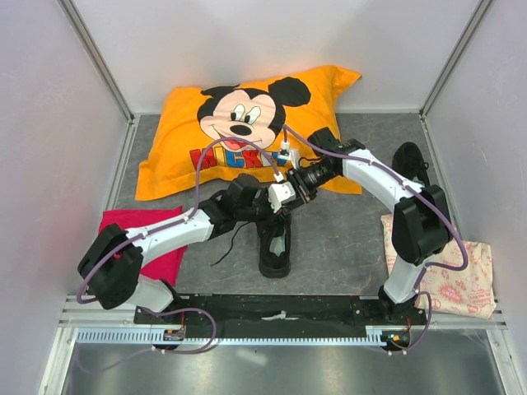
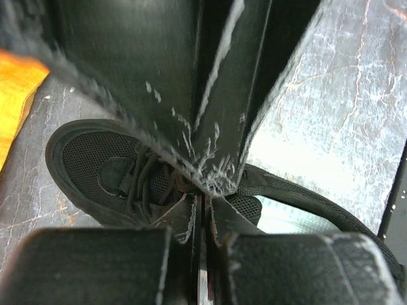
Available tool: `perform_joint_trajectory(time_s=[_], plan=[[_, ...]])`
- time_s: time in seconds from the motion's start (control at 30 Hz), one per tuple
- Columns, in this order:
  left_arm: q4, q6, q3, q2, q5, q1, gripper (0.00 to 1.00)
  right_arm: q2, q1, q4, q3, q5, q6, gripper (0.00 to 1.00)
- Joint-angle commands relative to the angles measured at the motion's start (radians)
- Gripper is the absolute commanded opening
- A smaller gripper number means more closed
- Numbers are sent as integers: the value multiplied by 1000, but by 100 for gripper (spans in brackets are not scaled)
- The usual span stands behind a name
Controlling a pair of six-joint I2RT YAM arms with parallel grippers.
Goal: Tie the shoes
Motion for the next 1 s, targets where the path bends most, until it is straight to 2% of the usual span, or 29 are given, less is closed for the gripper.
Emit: perform_joint_trajectory(time_s=[0.0, 0.17, 0.4, 0.5, 0.97], plan=[[112, -46, -43, -17, 17, 6, 1, -46, -57, -9, 58, -36, 15, 25], [133, -38, -62, -20, 27, 11, 2, -57, -87, -19, 54, -16, 14, 27], [150, -35, -67, -27, 33, 11, 2, -37, -81, -10, 24, 28, -9, 38], [158, -37, -57, -26, 40, 11, 2, -28, -68, -9, 24, 31, -11, 40], [170, -34, -48, -24, 49, 11, 2, -16, -31, 36, -8, 36, 5, 39]])
